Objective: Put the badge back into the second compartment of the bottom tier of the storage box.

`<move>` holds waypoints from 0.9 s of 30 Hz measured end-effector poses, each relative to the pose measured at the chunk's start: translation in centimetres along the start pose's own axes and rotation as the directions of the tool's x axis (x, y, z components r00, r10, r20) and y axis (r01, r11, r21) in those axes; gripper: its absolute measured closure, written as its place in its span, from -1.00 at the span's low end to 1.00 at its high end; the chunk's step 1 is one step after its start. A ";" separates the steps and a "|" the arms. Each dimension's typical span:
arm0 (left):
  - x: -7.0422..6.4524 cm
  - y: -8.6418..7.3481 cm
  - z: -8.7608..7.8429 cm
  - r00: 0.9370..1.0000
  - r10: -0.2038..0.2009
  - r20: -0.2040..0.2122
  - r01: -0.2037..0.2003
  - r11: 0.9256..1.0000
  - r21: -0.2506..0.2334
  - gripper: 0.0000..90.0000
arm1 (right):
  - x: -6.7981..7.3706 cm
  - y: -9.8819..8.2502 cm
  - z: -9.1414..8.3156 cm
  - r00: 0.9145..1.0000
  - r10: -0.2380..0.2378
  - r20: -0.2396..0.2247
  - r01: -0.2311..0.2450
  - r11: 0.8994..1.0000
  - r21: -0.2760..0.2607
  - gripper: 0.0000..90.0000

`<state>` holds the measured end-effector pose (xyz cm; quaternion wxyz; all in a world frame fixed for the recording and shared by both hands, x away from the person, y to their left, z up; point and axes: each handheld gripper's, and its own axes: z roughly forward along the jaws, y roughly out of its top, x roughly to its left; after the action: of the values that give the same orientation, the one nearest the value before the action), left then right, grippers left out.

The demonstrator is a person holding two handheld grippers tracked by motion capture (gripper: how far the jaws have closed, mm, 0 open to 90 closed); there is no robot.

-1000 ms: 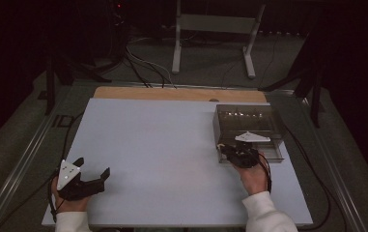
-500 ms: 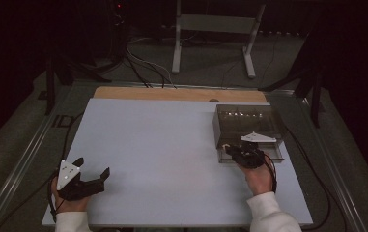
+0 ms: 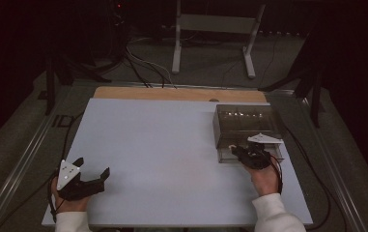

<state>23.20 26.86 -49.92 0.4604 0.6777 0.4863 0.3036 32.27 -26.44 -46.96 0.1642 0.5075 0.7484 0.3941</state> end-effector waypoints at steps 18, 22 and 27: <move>0.0 0.0 0.0 1.000 0.002 -0.001 -0.002 1.000 0.002 -0.98 | -2.7 -1.1 -0.7 0.998 0.040 0.041 -0.041 0.999 0.025 0.80; 0.0 0.0 0.0 1.000 0.000 -0.001 0.000 1.000 0.001 -0.98 | -3.2 -1.3 -0.7 0.998 0.048 0.052 -0.050 0.998 0.034 0.80; 0.0 0.0 0.1 1.000 -0.001 -0.001 0.001 1.000 0.002 -0.98 | -3.9 -1.5 -0.7 0.996 0.061 0.064 -0.064 0.997 0.046 0.80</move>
<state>23.25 26.85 -49.95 0.4595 0.6779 0.4871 0.3034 32.55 -30.53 -48.22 0.1627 0.5465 0.7361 0.3648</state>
